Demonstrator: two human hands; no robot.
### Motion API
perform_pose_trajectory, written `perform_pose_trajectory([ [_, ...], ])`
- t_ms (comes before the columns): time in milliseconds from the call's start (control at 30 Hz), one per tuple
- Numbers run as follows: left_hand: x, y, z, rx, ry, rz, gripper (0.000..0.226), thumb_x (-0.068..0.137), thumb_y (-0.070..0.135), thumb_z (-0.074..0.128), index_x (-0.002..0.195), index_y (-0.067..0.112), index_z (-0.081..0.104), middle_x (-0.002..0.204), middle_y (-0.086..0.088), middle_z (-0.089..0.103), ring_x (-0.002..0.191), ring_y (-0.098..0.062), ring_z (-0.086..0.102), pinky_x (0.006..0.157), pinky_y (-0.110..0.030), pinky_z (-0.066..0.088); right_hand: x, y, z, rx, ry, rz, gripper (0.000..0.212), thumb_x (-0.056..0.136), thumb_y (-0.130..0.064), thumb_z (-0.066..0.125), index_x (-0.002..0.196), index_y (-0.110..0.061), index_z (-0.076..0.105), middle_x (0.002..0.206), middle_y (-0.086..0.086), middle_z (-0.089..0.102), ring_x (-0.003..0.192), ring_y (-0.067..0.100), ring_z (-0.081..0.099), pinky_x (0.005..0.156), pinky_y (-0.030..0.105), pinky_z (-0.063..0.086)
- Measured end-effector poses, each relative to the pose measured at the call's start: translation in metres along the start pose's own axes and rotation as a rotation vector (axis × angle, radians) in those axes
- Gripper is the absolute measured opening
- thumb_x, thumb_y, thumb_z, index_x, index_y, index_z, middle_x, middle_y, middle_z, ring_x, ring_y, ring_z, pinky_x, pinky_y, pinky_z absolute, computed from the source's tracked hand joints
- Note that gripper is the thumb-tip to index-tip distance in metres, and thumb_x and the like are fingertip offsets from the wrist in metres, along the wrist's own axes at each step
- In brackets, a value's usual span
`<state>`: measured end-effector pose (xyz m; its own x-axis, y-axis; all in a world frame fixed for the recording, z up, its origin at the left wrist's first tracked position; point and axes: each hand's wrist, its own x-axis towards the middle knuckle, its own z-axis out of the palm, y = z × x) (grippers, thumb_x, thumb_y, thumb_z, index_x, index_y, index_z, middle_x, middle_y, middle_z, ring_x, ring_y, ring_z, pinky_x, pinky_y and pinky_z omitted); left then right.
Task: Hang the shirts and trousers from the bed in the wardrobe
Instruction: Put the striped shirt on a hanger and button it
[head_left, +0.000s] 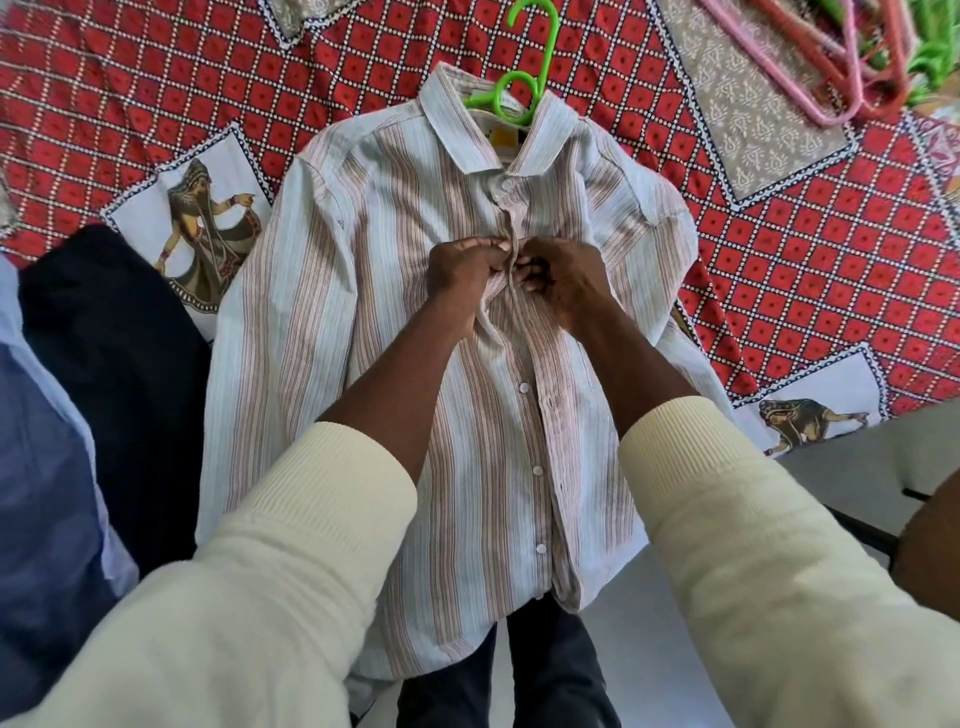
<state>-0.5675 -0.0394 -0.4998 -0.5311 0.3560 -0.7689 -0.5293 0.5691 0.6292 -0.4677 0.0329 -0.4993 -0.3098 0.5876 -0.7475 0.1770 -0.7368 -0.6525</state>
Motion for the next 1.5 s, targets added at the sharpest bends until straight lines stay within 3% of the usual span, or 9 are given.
perform_pose_trajectory([
  [200,-0.008,0.007,-0.003,0.026,-0.029,0.023,0.006,0.081,0.001,0.073,0.081,0.007,0.073,0.075,-0.006,0.074,0.07,-0.019,0.072,0.076,-0.03,0.059,0.002,0.01,0.002,-0.116,0.016,-0.126,0.012,0.077,0.005,0.063,0.066,0.0,0.063,0.052,0.011,0.059,0.044,0.02,0.052,0.046,0.024,0.041],
  [400,-0.003,0.008,-0.004,0.115,-0.023,0.041,0.012,0.083,0.026,0.076,0.08,0.014,0.075,0.077,-0.003,0.075,0.077,-0.019,0.072,0.076,-0.03,0.056,0.004,0.019,0.008,-0.208,0.088,-0.2,0.011,0.076,-0.004,0.069,0.071,0.005,0.067,0.06,0.022,0.062,0.047,0.021,0.053,0.044,0.025,0.04],
  [567,-0.002,0.008,0.001,0.182,0.009,0.051,0.034,0.074,0.02,0.084,0.1,0.003,0.071,0.091,-0.006,0.075,0.084,-0.02,0.072,0.081,-0.03,0.059,-0.001,0.019,0.005,-0.22,0.069,-0.257,0.012,0.081,0.001,0.07,0.07,0.0,0.068,0.062,0.019,0.064,0.052,0.022,0.056,0.046,0.025,0.045],
  [700,0.0,0.011,0.004,0.236,0.056,0.03,0.007,0.081,0.01,0.077,0.084,0.008,0.071,0.086,-0.007,0.075,0.085,-0.024,0.073,0.078,-0.035,0.058,0.004,0.024,0.004,-0.21,0.056,-0.243,0.008,0.08,0.0,0.073,0.073,0.0,0.069,0.064,0.017,0.066,0.057,0.024,0.059,0.053,0.031,0.047],
  [933,0.003,0.011,-0.005,0.289,-0.003,0.068,0.015,0.087,0.014,0.073,0.073,0.016,0.069,0.074,0.002,0.07,0.069,-0.013,0.062,0.068,-0.028,0.052,0.005,0.031,0.004,-0.361,0.091,-0.313,0.01,0.086,-0.018,0.073,0.079,-0.011,0.074,0.068,0.009,0.071,0.056,0.016,0.061,0.058,0.037,0.05],
  [1067,0.006,0.013,-0.007,0.353,-0.027,0.085,0.014,0.088,0.015,0.072,0.074,0.013,0.069,0.074,-0.002,0.069,0.07,-0.016,0.06,0.066,-0.029,0.047,0.008,0.025,-0.003,-0.471,-0.008,-0.341,0.008,0.083,-0.023,0.071,0.077,-0.016,0.073,0.067,0.005,0.07,0.058,0.016,0.06,0.057,0.038,0.049],
  [1267,0.011,0.03,-0.01,0.591,-0.127,0.093,0.014,0.089,0.014,0.07,0.087,0.001,0.067,0.07,-0.006,0.064,0.061,-0.018,0.06,0.058,-0.029,0.048,0.011,0.002,-0.016,-0.499,-0.212,-0.291,0.008,0.088,-0.007,0.069,0.083,-0.001,0.069,0.062,0.009,0.062,0.051,0.015,0.053,0.049,0.024,0.043],
  [1400,0.003,0.024,-0.01,0.996,0.151,0.507,0.016,0.09,0.025,0.067,0.088,0.009,0.068,0.082,-0.006,0.069,0.071,-0.022,0.066,0.058,-0.029,0.046,0.008,0.018,-0.007,-0.458,0.006,-0.357,0.003,0.082,-0.015,0.071,0.082,-0.013,0.073,0.065,0.002,0.068,0.056,0.017,0.061,0.058,0.037,0.053],
  [1500,-0.02,0.003,-0.01,0.909,0.331,0.751,0.017,0.095,0.022,0.056,0.093,0.006,0.062,0.091,-0.009,0.065,0.077,-0.023,0.059,0.06,-0.029,0.036,-0.006,0.037,-0.004,-0.596,0.299,-0.556,0.01,0.084,-0.01,0.064,0.091,-0.01,0.072,0.082,0.003,0.07,0.074,0.017,0.064,0.071,0.04,0.054],
])
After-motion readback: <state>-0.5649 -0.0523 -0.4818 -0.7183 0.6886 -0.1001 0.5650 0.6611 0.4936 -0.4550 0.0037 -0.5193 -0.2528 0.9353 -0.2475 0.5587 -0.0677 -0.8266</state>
